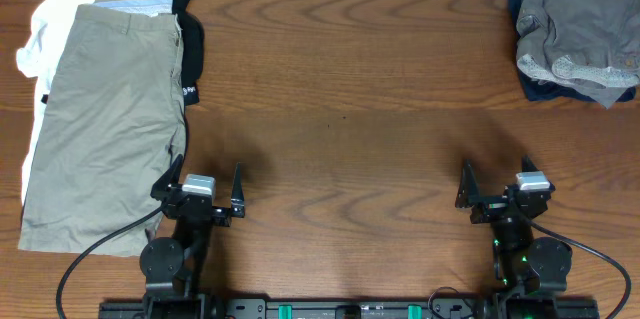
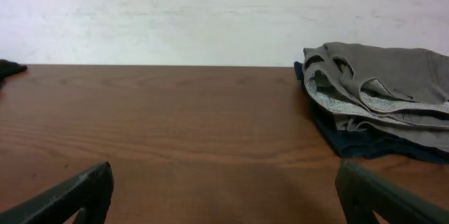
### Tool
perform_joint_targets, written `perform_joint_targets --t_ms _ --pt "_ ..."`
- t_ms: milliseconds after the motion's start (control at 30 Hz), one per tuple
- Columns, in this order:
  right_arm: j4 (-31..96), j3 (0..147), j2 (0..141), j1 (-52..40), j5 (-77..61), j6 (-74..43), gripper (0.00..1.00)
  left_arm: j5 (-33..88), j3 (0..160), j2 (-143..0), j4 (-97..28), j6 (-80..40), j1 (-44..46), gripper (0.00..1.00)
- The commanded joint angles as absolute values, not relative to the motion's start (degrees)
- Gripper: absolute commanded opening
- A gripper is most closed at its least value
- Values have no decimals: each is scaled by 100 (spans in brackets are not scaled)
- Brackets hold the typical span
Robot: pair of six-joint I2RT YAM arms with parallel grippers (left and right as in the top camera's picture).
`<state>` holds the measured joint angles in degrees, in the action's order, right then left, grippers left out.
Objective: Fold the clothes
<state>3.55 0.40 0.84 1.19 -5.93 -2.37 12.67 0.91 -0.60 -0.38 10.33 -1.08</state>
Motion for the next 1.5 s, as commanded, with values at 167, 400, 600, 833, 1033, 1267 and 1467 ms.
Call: perform_joint_targets --t_ms 167,400,600,833,1033,1267,1467 --pt "379 32 67 73 -578 -272 99 1326 23 -30 -292 980 -132 98" --pt "381 32 67 73 -471 -222 99 1326 23 -30 -294 980 -132 98" --pt "373 32 67 73 -392 -200 99 1326 23 -30 -294 980 -132 98" --pt "390 32 67 73 -303 -189 99 1326 23 -30 -294 980 -132 98" --pt "368 32 64 73 -309 -189 99 1354 23 -30 -276 976 -132 98" --pt "296 32 64 73 -329 -183 99 1350 25 -30 -250 534 -132 98" --pt "266 141 130 73 -698 -191 99 1347 220 -316 -263 -130 -132 98"
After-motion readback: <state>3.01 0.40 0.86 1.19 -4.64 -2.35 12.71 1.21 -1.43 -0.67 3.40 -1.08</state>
